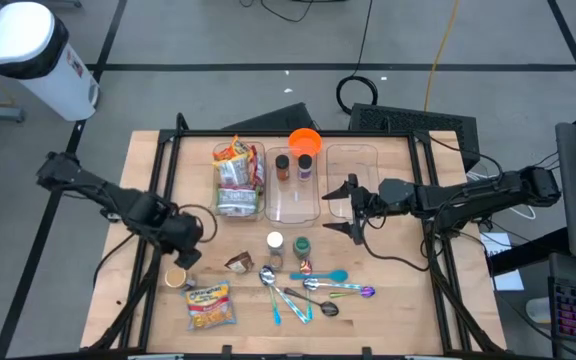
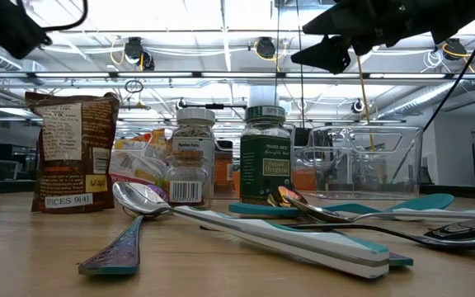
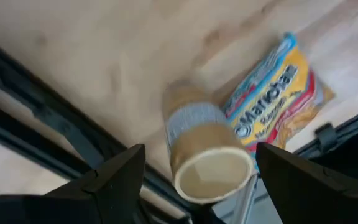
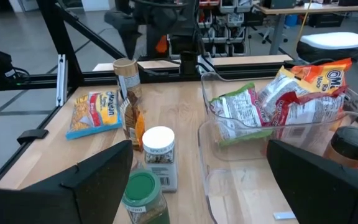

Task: Pick & Place Food Item
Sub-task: Put the golden seasoning bottle into the middle transparent bin

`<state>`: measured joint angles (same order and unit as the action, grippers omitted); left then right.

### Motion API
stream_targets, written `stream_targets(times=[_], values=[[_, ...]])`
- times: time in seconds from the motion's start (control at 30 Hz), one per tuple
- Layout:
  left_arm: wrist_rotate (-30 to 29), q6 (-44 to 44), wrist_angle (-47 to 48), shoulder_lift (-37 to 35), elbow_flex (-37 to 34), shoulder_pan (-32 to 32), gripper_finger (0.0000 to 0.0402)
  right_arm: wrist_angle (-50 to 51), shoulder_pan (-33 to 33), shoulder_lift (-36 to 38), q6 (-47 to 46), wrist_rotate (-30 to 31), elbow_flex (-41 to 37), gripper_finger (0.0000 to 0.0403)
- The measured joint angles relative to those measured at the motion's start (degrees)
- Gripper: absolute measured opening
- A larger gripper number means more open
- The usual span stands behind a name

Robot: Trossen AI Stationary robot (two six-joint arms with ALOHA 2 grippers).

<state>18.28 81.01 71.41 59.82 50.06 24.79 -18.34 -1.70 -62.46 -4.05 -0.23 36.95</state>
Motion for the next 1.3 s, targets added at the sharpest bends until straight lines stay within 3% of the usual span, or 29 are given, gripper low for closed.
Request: stream_targets(times=[0.37, 0.63, 0.87, 1.03, 1.3], values=[[2.4, 14.89, -4.26, 2.51, 0.0, 12.33, 0.0308, -0.3, -3.15, 0.0, 0.17, 0.1, 0.0, 0.0361], [-4.51, 20.75, -4.52, 2.52, 0.0, 19.04, 0.0308, -0.36, -4.56, 0.0, 0.17, 0.22, 0.0, 0.0361], [-6.54, 24.24, -7.17, 2.57, 0.0, 24.81, 0.0308, -0.7, -5.22, 0.0, 0.19, 0.33, 0.0, 0.0361], [-14.85, 24.42, -9.35, 3.43, 0.0, 26.52, 0.0308, -0.71, -5.18, 0.0, 0.2, 0.37, 0.0, 0.0361], [-14.04, 22.14, -9.4, 8.44, 0.0, 26.24, 0.0308, -0.71, -5.18, 0.0, 0.2, 0.37, 0.0, 0.0361]])
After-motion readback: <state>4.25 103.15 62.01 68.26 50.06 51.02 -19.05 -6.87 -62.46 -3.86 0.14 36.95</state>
